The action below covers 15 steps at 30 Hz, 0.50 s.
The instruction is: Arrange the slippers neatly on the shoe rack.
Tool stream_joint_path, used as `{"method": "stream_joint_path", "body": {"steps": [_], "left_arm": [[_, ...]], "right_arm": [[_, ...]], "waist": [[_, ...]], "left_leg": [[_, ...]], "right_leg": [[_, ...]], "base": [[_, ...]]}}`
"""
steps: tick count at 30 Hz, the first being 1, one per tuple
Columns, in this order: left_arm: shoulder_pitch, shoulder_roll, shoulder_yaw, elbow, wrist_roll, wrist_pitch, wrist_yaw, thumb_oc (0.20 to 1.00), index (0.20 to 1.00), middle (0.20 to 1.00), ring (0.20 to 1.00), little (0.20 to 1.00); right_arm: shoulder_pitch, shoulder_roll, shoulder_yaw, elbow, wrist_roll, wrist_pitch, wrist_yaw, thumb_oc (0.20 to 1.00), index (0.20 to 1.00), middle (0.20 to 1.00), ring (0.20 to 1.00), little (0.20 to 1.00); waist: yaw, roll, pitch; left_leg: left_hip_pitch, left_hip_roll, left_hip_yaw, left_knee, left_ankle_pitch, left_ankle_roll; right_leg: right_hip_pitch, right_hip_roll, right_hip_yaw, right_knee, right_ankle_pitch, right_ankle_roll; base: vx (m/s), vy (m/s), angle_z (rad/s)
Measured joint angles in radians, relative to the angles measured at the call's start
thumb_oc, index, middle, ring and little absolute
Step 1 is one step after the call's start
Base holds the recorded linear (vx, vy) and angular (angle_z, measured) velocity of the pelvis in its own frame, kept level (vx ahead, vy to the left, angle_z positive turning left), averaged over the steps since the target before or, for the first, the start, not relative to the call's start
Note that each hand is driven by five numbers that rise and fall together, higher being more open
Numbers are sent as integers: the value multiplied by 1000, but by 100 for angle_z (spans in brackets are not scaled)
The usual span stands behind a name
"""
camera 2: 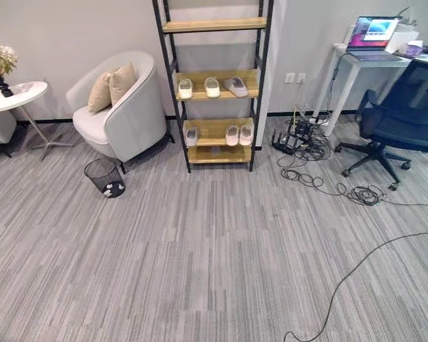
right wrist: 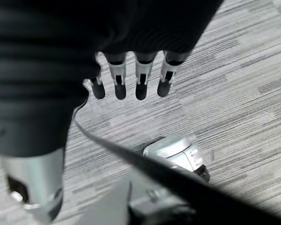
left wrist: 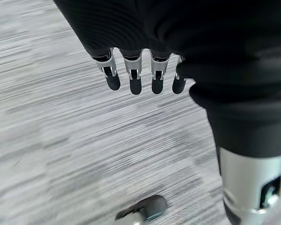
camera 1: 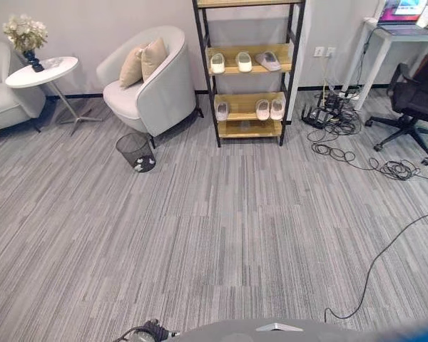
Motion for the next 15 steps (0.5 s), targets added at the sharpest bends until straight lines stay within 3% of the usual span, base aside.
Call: {"method": "stream_joint_path", "body": {"steps": [5,8,9,12,14,15], "left_arm": [[1,-2,-11,-20,0,-20,74,1000,1000,1000,1000,1000],[-11,-45,-20,-14,1,-20,102,1000,1000,1000,1000,1000],[-35,-62,-121,11,9,-14,103,1000,1000,1000,1000,1000],[-46,-80,-131,-2,15,2,101,1000,1000,1000,1000,1000],[-52,-81,-134,-57,22,1,100,1000,1000,1000,1000,1000],[-84,-82,-142,-70,29,-1,100,1000,1000,1000,1000,1000]], "right_arm": [[-25,-1,37,-21,0,1,9,1000,1000,1000,1000,1000],[-47,3,77,-56,-2,0,4,1000,1000,1000,1000,1000],[-57,7,97,-63,-2,-1,1,1000,1000,1000,1000,1000],[-36,11,55,-37,3,-1,1,1000,1000,1000,1000,1000],[-15,10,65,-2,0,5,2,1000,1000,1000,1000,1000],[-26,16,77,-5,-2,11,7,1000,1000,1000,1000,1000]], "waist": [[1,-2,-7],[-6,-6,-3],[-15,-13,1],[-39,-14,7],[-26,-35,35],[-21,-67,57]], "left_leg": [[-19,4,0,0,3,1],[-20,10,0,1,3,-2],[-22,17,-1,1,2,-13],[-13,40,3,1,-14,-41],[-62,40,11,112,-35,-92],[-191,6,30,314,-45,-127]], "right_leg": [[-14,5,1,0,6,-9],[-14,10,-1,-4,5,-11],[-14,17,-4,-4,3,-19],[-15,40,5,0,-9,-45],[-27,47,9,26,-22,-78],[-84,18,7,92,-48,-89]], "base": [[22,-44,0],[90,-211,3],[133,-258,3],[114,-239,-8],[-11,-145,-2],[75,-85,14]]}}
